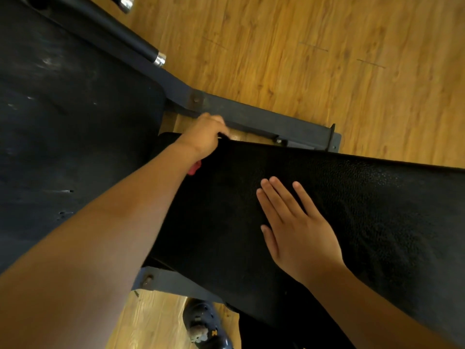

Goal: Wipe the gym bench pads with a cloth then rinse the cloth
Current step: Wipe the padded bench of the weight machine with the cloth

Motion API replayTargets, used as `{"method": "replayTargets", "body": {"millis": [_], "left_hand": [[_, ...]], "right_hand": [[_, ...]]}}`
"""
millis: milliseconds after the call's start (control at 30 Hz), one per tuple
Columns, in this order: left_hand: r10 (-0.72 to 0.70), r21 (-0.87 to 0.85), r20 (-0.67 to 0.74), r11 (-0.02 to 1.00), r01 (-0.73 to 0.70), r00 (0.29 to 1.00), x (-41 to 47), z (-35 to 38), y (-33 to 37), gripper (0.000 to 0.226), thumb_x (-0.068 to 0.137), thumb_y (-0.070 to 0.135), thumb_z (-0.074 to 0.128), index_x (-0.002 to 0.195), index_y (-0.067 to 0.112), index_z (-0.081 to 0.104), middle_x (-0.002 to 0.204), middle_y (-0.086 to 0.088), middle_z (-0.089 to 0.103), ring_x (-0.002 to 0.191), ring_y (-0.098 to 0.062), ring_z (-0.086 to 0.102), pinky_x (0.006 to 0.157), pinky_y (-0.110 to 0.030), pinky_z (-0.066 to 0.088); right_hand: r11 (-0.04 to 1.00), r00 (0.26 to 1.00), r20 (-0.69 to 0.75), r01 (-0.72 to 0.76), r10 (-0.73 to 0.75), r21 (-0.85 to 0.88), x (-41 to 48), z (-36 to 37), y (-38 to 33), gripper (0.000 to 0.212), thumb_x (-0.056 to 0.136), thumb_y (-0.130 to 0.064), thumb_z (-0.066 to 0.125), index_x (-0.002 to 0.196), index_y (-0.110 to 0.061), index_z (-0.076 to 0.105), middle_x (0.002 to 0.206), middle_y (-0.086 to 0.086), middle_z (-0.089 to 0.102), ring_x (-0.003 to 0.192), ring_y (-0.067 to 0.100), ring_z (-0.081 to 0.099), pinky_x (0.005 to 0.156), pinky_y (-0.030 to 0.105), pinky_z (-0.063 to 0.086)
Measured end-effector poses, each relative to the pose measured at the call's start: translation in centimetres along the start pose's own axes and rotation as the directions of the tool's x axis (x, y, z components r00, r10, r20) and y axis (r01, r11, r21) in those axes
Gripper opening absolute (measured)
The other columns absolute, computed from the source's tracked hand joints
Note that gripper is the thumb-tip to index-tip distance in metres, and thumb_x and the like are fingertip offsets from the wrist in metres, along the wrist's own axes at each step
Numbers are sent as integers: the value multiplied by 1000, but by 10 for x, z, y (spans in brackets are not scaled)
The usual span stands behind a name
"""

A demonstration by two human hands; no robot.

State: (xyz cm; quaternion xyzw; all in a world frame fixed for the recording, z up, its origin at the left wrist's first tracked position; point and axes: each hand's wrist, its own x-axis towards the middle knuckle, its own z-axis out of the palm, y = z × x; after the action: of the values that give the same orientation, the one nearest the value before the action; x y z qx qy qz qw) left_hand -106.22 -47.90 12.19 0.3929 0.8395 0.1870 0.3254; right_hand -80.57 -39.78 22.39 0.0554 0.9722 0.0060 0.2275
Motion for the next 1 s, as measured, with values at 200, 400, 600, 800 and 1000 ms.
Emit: {"method": "replayTargets", "body": {"millis": [200,400,600,800,1000], "left_hand": [[-224,-8,73,974,225,972,9,-10,-32,46,92,-7,38,107,21,71,134,-9,53,124,-27,47,107,-34,34],[-128,-99,107,985,139,986,13,-3,-15,49,91,-7,37,100,28,70,131,-5,57,125,-25,48,109,-38,35],[-209,-69,-1,975,209,978,13,5,-34,40,92,-7,40,114,9,69,129,-13,56,123,-32,47,107,-46,36],[-194,-43,23,980,195,981,17,9,-38,40,91,-7,44,117,9,68,130,-15,56,123,-33,48,106,-43,37],[-127,-79,-9,989,126,992,12,12,-53,42,86,-8,43,109,14,71,115,-10,58,111,-26,52,102,-39,40]], "right_hand": [[1000,1000,-9,5,-4,19,1,1,0,63,94,-38,28,147,-5,30,157,14,23,147,25,16,118,48,12],[1000,1000,-6,0,0,19,1,0,0,63,94,-38,30,147,-4,30,157,14,22,147,25,15,118,48,11],[998,1000,-1,-5,5,60,2,-6,-1,60,92,-37,34,143,-5,40,152,14,34,144,27,26,116,47,17],[993,989,-144,50,-35,103,79,-31,-31,48,84,-31,61,127,-9,59,129,9,59,128,26,49,113,43,28],[999,998,41,-44,45,-19,144,-18,-38,59,100,-37,31,150,-8,17,150,13,32,136,31,33,115,47,21]]}}
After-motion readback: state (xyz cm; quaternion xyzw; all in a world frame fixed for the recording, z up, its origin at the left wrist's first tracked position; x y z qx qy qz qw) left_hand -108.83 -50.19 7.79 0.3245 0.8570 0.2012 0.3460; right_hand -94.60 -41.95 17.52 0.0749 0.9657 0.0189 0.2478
